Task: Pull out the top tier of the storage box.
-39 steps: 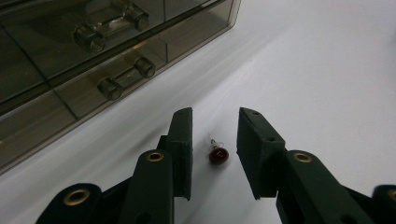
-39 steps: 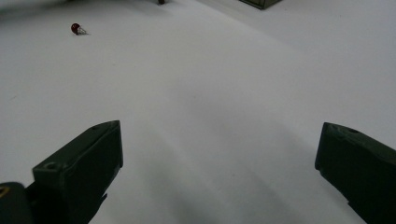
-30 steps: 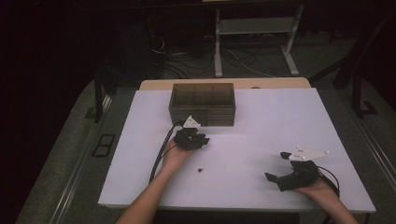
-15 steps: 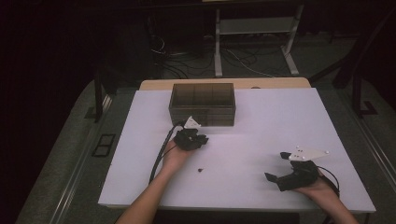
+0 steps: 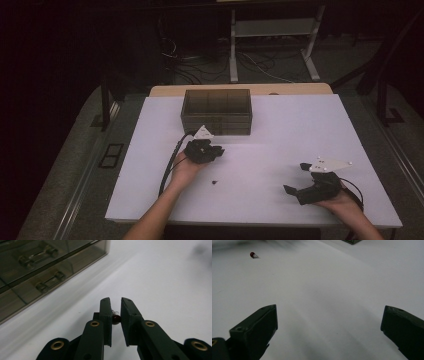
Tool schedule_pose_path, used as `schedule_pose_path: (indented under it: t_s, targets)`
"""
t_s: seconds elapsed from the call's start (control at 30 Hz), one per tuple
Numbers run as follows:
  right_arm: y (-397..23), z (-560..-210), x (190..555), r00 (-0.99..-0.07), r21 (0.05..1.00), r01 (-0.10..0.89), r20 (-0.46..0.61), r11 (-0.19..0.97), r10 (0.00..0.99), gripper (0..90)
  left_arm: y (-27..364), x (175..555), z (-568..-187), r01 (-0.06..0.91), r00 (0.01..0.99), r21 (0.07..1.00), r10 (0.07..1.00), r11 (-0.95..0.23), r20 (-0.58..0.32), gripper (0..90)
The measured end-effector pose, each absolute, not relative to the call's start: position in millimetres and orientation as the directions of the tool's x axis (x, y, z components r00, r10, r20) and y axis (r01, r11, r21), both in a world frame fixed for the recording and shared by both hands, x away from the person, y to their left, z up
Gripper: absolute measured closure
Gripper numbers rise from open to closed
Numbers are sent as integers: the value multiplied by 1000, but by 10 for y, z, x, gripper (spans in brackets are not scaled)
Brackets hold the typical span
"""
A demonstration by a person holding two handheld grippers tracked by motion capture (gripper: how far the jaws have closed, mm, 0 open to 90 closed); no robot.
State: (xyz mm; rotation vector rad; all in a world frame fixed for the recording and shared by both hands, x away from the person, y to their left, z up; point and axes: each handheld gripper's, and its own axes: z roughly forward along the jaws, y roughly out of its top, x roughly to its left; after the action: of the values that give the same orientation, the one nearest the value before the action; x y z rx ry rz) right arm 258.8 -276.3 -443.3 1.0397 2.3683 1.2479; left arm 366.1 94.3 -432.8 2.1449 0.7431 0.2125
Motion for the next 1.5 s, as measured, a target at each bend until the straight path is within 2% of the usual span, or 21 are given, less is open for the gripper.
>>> schedule_pose_path:
  t_s: [0.27, 0.73, 1.5]
  targets:
    - [-2767, -4432, 2588, -703, 800, 474, 91, 369, 705, 4, 955, 3408, -4222, 408, 840, 770, 533, -490, -106, 790]
    - [-2765, -4430, 2585, -702, 801, 475, 93, 366, 706, 4, 941, 3061, -4300, 394, 873, 758, 470, -520, -132, 789]
    - [-2763, -4435, 2588, -709, 800, 466, 83, 377, 700, 4, 841, 2950, -4483, 373, 900, 701, 422, -608, -112, 781]
